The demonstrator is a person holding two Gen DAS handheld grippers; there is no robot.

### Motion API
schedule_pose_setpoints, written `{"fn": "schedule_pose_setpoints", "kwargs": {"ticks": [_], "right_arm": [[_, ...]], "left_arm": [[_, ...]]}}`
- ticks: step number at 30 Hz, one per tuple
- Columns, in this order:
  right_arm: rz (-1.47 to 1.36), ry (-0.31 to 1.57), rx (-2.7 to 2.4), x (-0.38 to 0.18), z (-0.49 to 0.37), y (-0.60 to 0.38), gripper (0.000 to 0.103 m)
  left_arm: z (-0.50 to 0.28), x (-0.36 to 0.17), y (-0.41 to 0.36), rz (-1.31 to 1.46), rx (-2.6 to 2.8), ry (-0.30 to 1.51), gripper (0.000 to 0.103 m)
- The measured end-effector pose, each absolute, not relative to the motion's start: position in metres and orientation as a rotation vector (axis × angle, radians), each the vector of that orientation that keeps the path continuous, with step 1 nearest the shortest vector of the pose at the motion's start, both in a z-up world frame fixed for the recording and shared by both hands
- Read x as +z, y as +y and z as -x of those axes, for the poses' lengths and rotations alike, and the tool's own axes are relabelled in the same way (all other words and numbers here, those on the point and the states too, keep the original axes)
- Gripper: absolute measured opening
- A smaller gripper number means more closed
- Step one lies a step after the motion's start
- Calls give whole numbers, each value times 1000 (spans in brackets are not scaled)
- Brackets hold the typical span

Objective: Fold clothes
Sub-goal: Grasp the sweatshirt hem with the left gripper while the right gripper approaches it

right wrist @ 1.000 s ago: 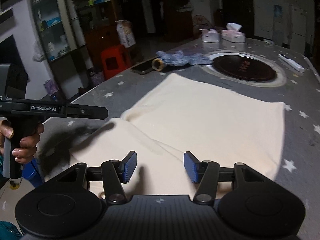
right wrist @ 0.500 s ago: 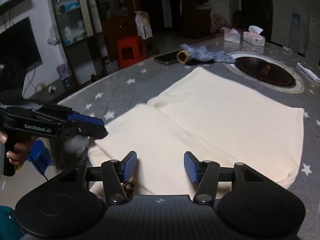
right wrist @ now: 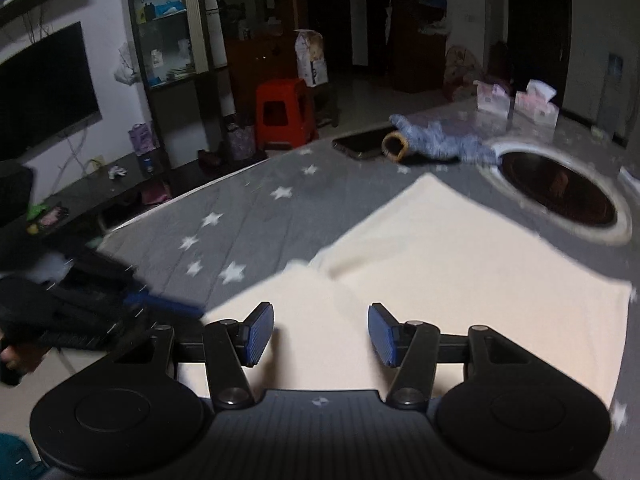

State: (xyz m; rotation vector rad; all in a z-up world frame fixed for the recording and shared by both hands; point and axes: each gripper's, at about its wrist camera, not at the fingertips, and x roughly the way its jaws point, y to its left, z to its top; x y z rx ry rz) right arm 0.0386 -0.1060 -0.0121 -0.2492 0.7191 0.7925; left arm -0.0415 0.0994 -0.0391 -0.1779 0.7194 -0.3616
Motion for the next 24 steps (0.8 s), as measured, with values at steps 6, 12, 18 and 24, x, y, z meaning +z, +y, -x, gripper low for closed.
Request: {"fn": "schedule_pose_setpoints", "kwargs": {"ticks": [6,12,18,24], "right_arm": [[283,742,766,-26,-63,-80,54],[306,754,836,-33,-63,-65,53],[212,795,889,-32,-78,-58,54],[212,814,921,-43,-82,-42,55]], "left_arm": [[43,-40,102,191,-366,718,9],[42,-43,106,210,-371,722,9],[42,-43,107,220,-375,724,9],[42,-44,109,232,-374,727,9]]}}
